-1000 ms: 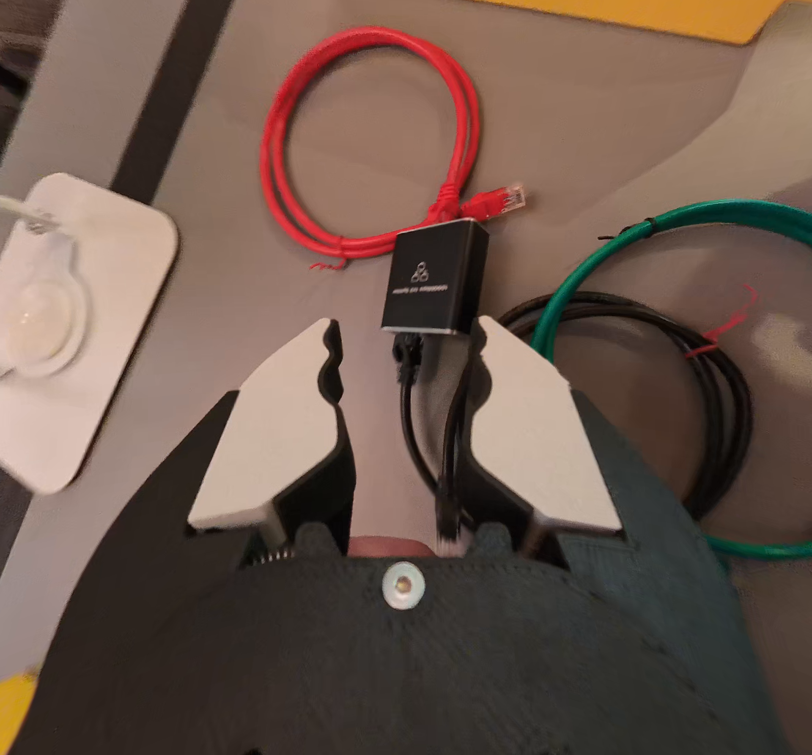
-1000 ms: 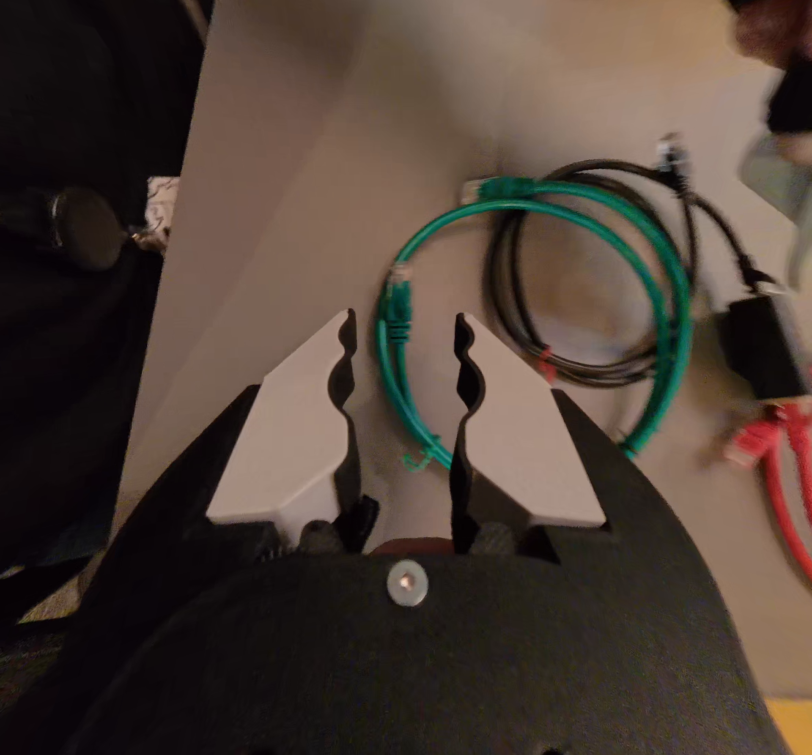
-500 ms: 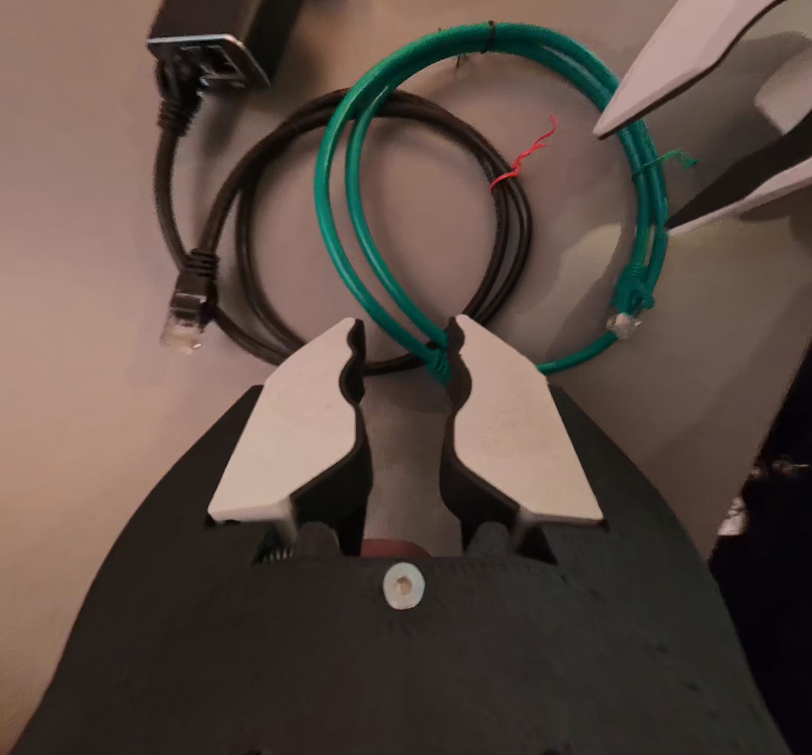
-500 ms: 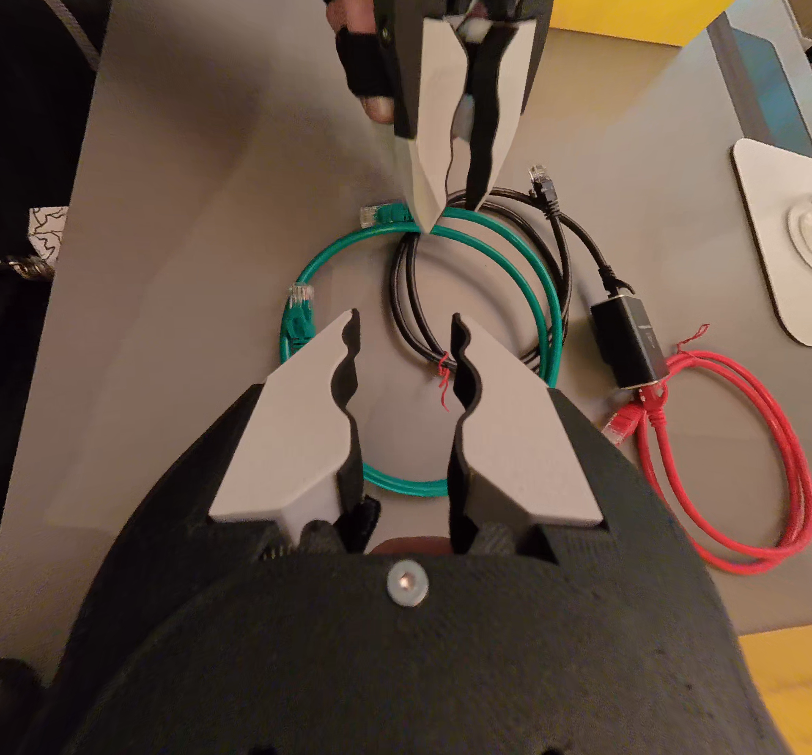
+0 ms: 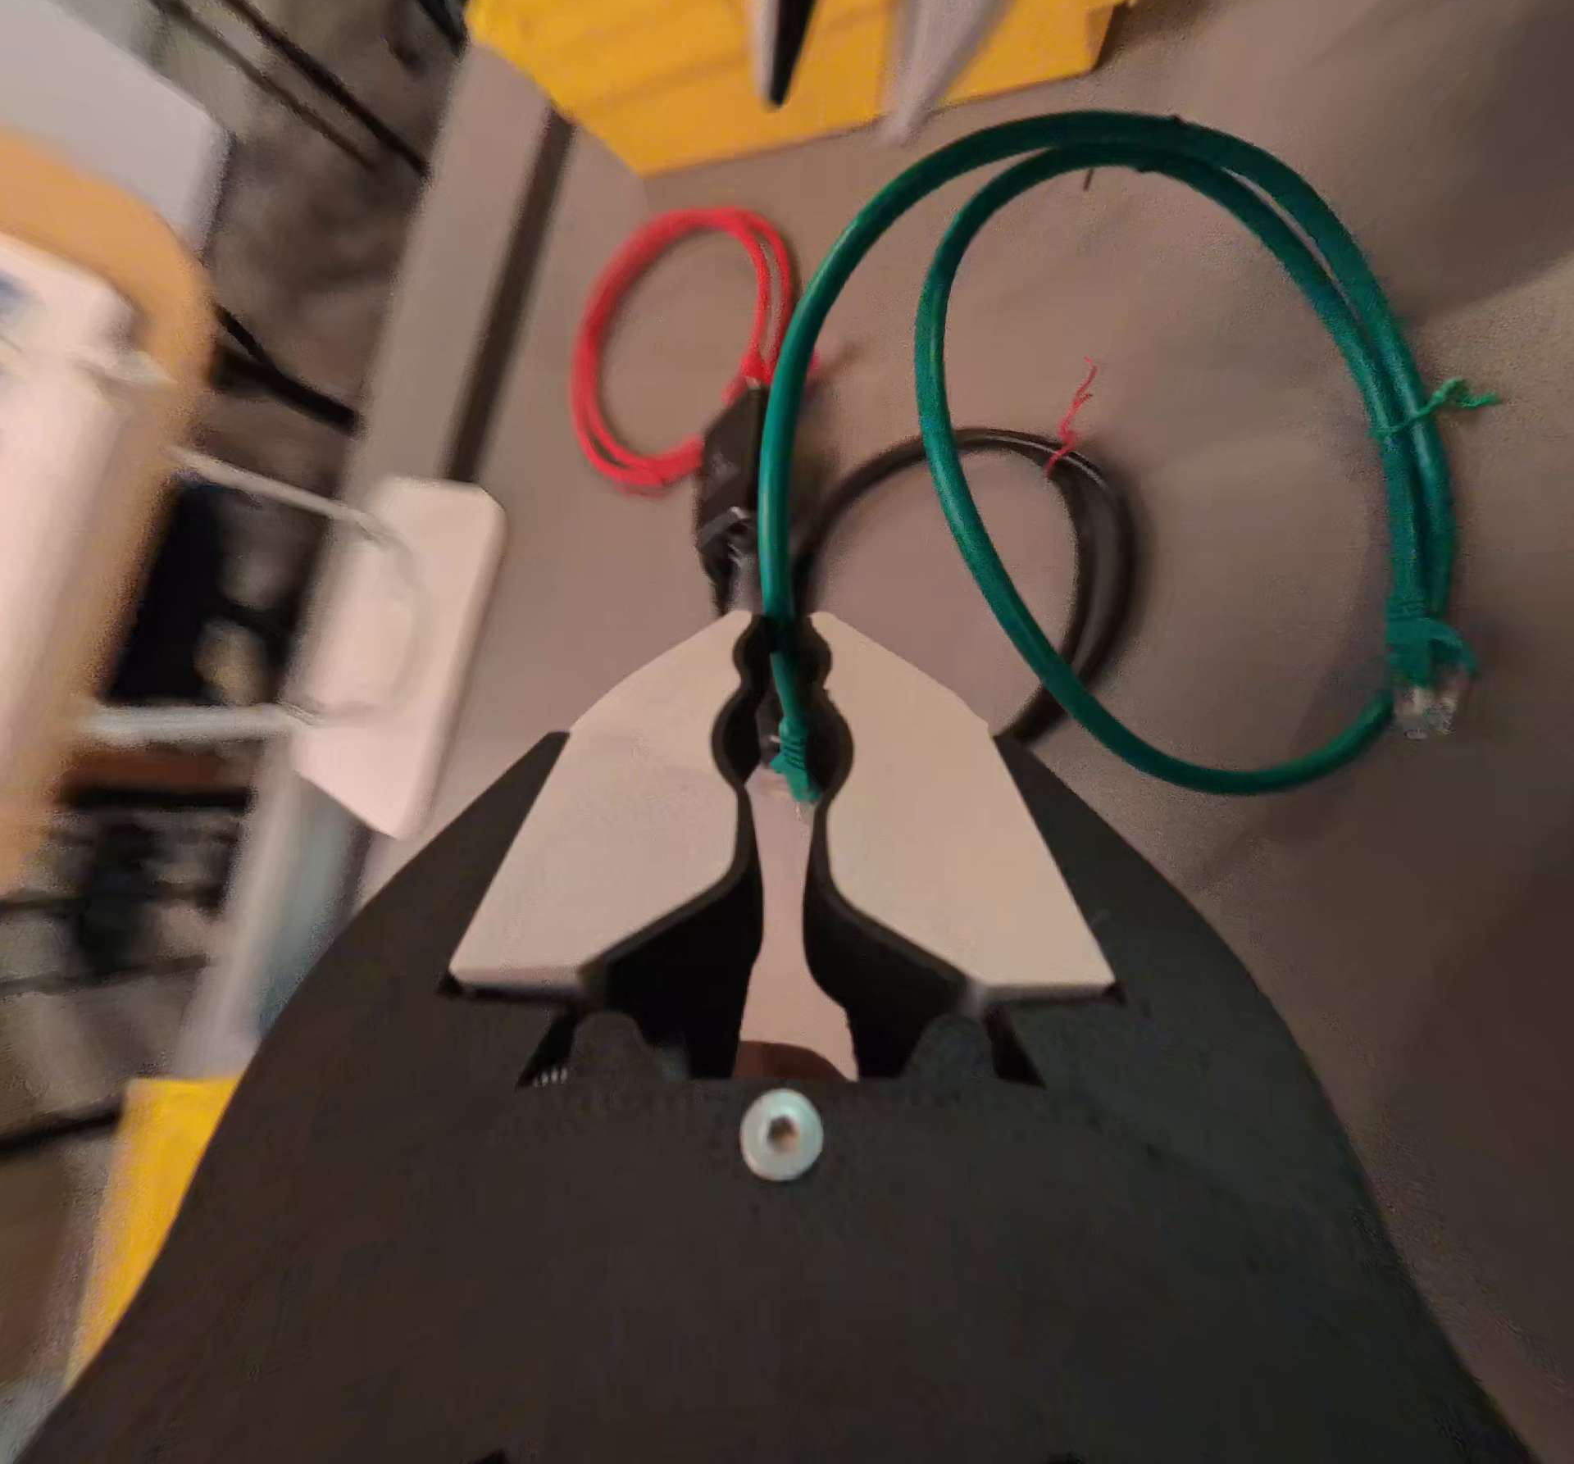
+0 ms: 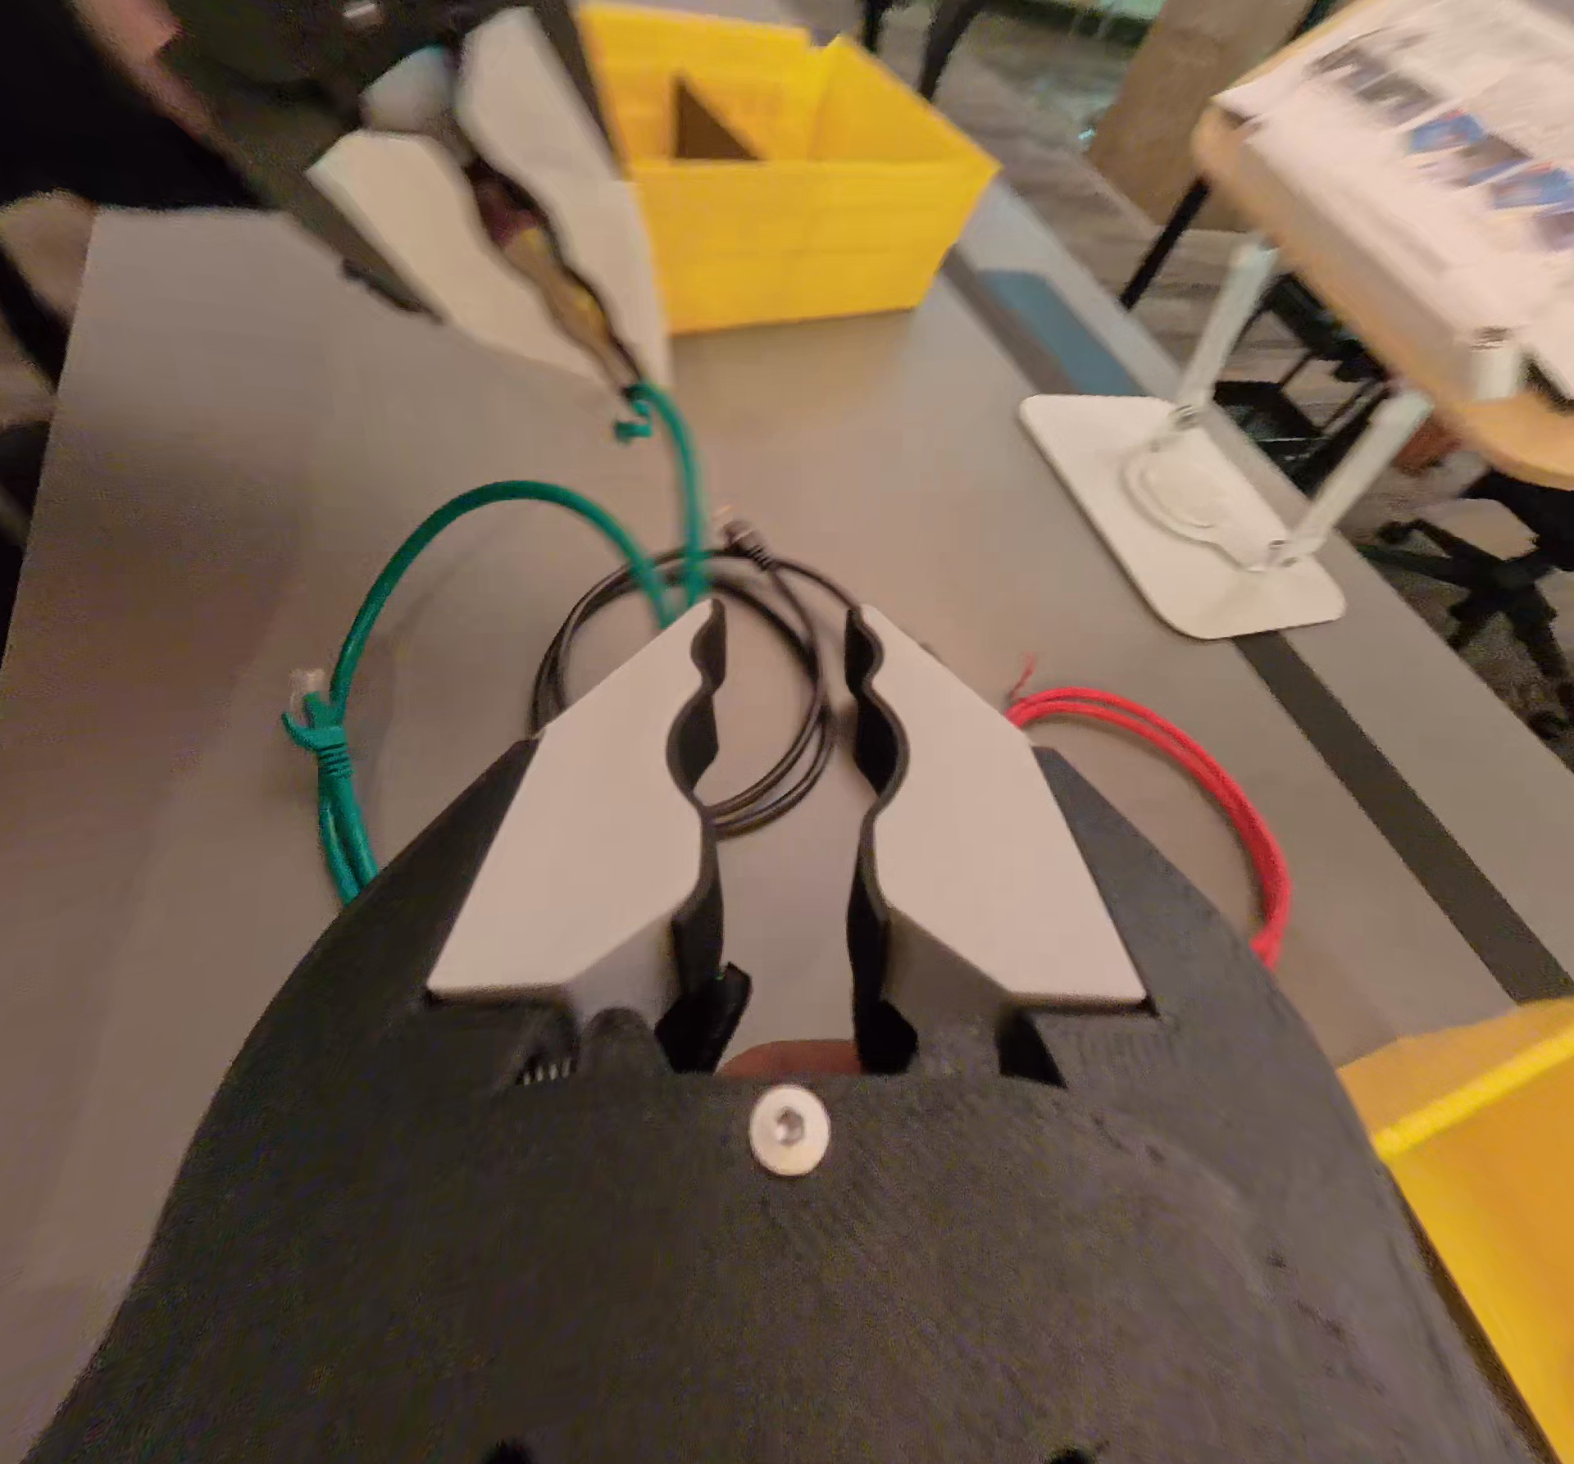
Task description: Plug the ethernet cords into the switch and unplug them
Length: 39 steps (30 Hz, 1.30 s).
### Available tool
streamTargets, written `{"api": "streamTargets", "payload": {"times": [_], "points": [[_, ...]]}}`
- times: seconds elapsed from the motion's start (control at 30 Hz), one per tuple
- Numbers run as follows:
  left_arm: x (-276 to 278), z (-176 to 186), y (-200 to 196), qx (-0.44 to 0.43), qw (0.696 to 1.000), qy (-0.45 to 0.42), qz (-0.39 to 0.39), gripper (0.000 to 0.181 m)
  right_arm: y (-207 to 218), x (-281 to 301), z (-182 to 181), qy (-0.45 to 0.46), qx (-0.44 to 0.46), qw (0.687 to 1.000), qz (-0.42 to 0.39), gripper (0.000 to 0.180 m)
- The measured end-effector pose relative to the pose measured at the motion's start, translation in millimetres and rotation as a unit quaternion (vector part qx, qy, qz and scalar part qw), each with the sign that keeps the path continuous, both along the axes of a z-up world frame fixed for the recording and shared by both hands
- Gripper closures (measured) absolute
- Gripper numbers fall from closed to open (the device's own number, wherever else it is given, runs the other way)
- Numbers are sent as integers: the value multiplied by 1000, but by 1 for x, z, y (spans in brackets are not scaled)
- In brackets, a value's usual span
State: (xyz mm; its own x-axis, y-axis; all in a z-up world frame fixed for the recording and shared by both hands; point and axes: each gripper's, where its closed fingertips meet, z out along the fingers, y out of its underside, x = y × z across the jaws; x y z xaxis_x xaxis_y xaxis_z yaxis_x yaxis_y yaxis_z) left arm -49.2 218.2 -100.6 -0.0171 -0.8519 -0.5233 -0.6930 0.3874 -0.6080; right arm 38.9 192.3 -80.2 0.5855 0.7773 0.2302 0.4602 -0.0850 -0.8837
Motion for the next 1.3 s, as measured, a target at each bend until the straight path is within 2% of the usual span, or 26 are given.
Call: {"api": "streamTargets", "payload": {"times": [0.03,0.17,0.27,0.37,0.53,0.63,0.7,0.77,0.97,1.07,1.23,1.3], "points": [[2,14,-2,59,998,-6,-28,175,7,6,11,23,6,1000,-18,157],[15,68,-16,219,969,-74,-92,176,25,18,45,111,19,992,-49,170],[23,91,-31,280,944,-114,-131,176,31,11,46,92,42,994,-39,165],[30,102,-45,294,932,-147,-155,176,25,-18,50,77,107,991,16,152],[40,105,-67,278,923,-173,-201,176,8,-62,52,33,216,972,90,145],[43,107,-75,259,922,-192,-212,176,-1,-77,59,37,246,961,117,147],[44,109,-77,256,920,-204,-213,176,-3,-82,61,42,259,957,123,163],[44,111,-77,244,921,-217,-212,175,-3,-84,64,48,268,955,119,166],[37,100,-57,224,937,-201,-176,172,16,-69,56,12,232,969,79,168],[31,86,-40,204,954,-169,-140,171,31,-53,53,-44,232,971,44,169],[16,80,-10,175,972,-144,-66,164,53,-36,38,-175,246,953,-1,169],[2,92,12,165,976,-144,11,164,61,-28,30,-246,265,932,-24,169]]}}
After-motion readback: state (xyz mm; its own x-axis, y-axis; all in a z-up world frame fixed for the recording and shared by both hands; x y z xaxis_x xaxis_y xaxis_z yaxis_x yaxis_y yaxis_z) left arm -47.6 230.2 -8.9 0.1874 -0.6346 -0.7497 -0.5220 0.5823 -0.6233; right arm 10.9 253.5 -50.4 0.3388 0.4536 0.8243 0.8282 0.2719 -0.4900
